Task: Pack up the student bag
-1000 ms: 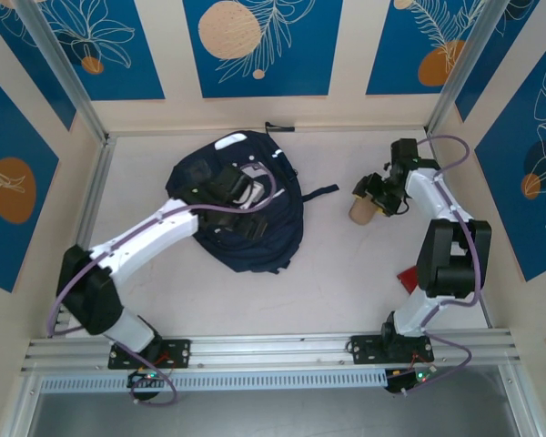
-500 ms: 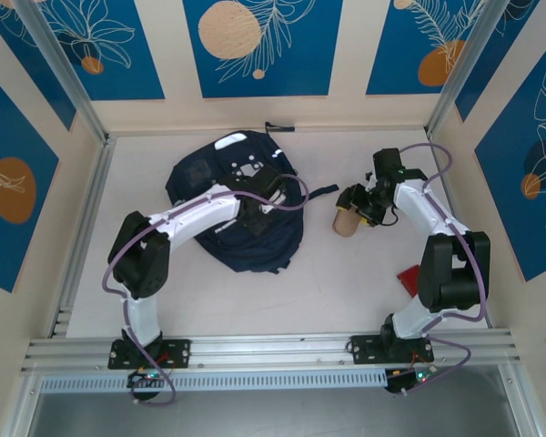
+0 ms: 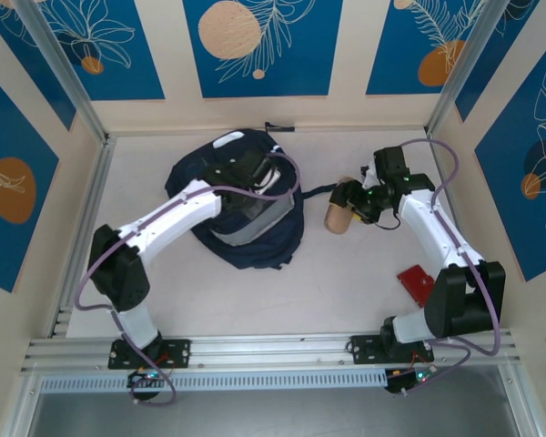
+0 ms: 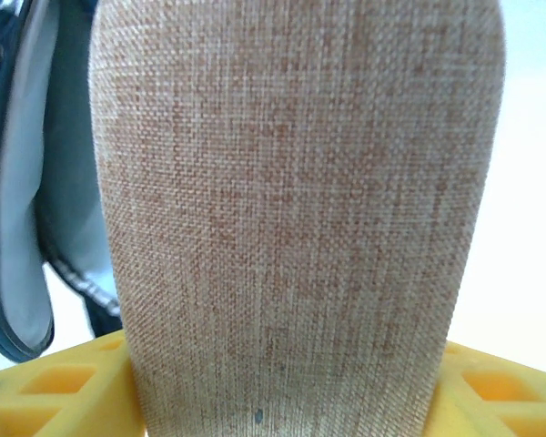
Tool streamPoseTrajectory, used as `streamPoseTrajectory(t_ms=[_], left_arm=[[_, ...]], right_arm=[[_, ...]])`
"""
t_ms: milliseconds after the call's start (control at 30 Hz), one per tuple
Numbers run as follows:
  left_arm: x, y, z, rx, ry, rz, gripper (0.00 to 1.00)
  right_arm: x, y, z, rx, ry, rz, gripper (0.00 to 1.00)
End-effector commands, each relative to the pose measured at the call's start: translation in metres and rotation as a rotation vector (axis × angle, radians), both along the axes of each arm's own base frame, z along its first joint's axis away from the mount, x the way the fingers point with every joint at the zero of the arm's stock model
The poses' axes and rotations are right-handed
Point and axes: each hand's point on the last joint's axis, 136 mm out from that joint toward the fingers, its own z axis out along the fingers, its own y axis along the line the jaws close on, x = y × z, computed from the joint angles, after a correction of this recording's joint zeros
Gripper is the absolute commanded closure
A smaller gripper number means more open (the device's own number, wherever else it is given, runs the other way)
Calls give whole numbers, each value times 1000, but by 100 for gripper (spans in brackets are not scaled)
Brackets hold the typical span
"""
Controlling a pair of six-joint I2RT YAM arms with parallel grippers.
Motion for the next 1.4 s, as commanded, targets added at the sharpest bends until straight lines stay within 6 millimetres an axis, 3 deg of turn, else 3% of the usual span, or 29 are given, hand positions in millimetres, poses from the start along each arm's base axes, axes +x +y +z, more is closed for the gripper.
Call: streamPoseTrajectory(t_ms=[0, 167, 333, 533, 633, 767, 867, 967, 1100, 1367], left_arm=[[5, -23, 83, -255, -146, 0, 100], [3, -37, 119, -413, -165, 19, 100], [8, -45, 135, -488, -154, 60, 100], [17, -52, 150, -555, -140, 117, 100], [24, -51, 151, -561, -142, 169, 100], [36, -39, 153, -579, -139, 263, 100], [39, -38, 155, -597, -136, 273, 100], [41, -38, 151, -597, -121, 279, 100], [43, -39, 143, -591, -99, 281, 100], [36, -58, 111, -591, 3, 214, 100]], right_arm=[[-15, 32, 20, 121, 2, 68, 36], [-19, 76, 30, 191, 12, 140, 36], [-8, 118, 23, 217, 54, 187, 36], [24, 146, -10, 199, 128, 93, 36], [44, 164, -15, 186, 124, 87, 36], [61, 186, -31, 205, 172, 89, 27], [65, 198, -31, 266, 154, 124, 17], [62, 196, -24, 281, 112, 140, 9], [47, 176, -28, 256, 113, 116, 15], [-7, 96, -32, 149, 89, -41, 36]])
